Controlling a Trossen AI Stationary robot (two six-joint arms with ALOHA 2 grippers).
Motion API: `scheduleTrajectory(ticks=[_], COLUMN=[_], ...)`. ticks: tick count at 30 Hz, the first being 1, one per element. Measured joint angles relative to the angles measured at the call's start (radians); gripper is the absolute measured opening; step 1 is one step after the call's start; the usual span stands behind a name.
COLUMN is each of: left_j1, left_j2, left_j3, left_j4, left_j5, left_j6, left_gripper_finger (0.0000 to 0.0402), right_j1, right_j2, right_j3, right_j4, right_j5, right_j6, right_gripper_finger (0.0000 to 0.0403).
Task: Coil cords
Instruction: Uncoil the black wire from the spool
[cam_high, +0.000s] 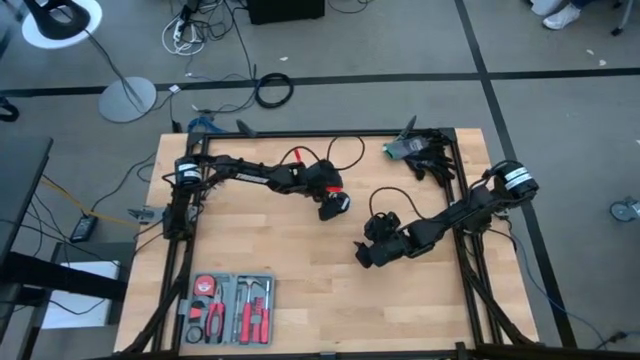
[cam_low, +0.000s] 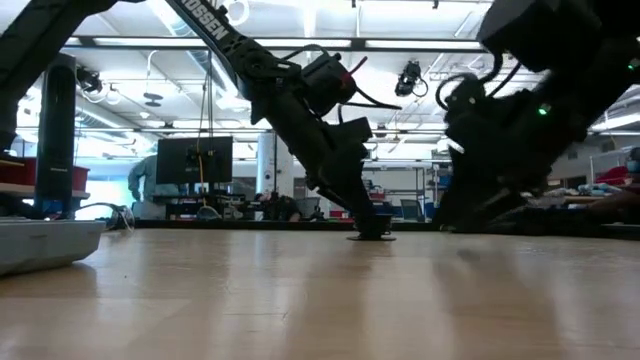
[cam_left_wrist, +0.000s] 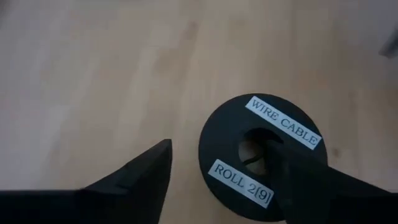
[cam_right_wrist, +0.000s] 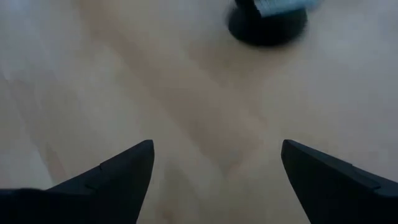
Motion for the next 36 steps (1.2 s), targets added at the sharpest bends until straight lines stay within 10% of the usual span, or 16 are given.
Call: scheduleTrajectory(ticks=[11,25,36], left_j1=[0.029,0.026,0.025], left_j2=[-0.005,-0.005,-0.005], left_j3=[0.0,0.0,0.0], left_j4=[-0.008,0.03,0.023], left_j5=[0.028,0.053,0.053], left_j6=[-0.186,-0.309,-0.299], left_gripper_finger=[0.0173,0.0168,0.0168], right_j1=[-0.129,-0.148,-0.118], right_j2=[-0.001,0.166,0.227], right_j3=[0.001,0.001,0.003], right_j4=[0.306,0.555,0.688], right_j5=[0.077,0.046,0.201], right_j6=[-0.562,-0.578,-0.644], right_gripper_finger=[0.029,0.0118,0.0091])
